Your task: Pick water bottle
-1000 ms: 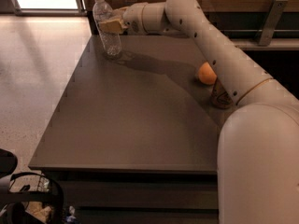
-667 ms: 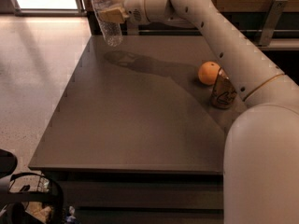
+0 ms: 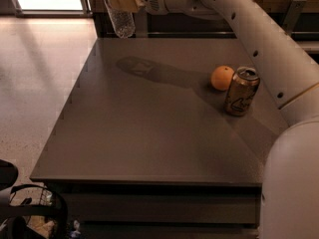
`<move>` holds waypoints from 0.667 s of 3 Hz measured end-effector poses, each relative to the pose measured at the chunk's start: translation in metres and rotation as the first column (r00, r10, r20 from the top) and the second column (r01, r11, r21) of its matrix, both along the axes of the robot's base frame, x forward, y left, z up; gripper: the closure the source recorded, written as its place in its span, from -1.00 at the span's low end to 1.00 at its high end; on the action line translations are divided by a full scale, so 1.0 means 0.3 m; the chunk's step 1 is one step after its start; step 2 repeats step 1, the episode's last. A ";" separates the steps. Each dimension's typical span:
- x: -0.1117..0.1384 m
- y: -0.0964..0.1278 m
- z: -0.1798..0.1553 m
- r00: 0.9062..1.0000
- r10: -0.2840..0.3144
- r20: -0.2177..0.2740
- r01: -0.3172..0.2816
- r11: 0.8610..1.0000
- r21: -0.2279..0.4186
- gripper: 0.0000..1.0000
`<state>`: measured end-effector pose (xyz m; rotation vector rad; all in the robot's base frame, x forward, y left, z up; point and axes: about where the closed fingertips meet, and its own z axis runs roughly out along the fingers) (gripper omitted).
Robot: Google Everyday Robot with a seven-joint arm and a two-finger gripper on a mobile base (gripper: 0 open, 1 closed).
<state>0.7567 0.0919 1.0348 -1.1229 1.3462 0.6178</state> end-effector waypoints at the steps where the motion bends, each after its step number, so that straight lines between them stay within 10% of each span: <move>1: -0.038 -0.028 0.042 0.999 0.004 0.033 -0.005 1.000 0.019 1.00; 2: -0.038 -0.028 0.042 0.999 0.004 0.033 -0.005 1.000 0.019 1.00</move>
Offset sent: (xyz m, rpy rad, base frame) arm 0.0000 0.0000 0.0000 0.0000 0.0000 0.0000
